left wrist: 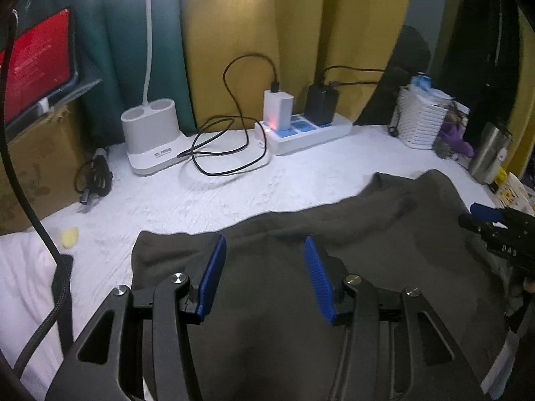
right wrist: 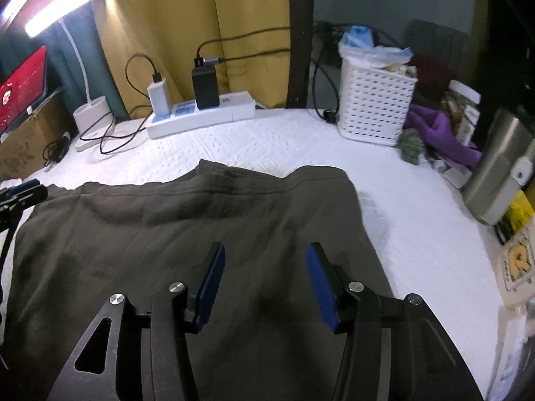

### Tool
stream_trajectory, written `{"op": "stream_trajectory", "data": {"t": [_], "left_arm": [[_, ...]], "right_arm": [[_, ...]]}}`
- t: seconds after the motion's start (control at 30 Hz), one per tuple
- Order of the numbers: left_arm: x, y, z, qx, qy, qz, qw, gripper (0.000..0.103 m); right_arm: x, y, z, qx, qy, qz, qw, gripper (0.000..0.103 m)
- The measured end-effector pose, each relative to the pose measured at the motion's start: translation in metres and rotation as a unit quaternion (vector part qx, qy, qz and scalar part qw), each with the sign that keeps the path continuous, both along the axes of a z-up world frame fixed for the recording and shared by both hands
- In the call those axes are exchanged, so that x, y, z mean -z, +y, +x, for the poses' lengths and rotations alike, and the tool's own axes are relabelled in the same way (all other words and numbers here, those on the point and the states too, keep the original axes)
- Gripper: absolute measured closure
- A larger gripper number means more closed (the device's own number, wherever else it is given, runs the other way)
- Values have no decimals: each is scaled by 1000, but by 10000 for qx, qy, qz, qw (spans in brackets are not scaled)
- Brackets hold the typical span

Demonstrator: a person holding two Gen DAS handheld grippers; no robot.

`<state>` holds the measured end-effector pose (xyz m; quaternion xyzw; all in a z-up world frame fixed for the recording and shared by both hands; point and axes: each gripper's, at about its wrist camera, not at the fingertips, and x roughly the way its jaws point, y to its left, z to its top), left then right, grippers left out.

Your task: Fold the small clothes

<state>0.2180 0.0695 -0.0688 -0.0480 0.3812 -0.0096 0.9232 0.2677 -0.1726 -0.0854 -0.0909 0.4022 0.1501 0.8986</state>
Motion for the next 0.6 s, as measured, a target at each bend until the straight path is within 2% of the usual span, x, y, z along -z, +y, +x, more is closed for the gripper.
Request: {"op": "stream_trajectory", "data": {"t": [0.2,0.4,0.47,0.6], "left_arm": [[-4,-15,-33,161,-68,-35,9998,54],[-5,-28,-65,266,-146,-39,9995,54],[-5,-31,-76,292,-152,-41,9994,54],[-2,-37,-94,327,-156,-8,9993,54]], "right_arm": [[-13,-12,-35,50,-242,-13,9997,39],[-18,-29,-68,178,-379,-71,9991,34],[-18,-34,-79,227,-414,-69,9989,27],[-16,-50,-99,381,-453,-30,9982,25]]}}
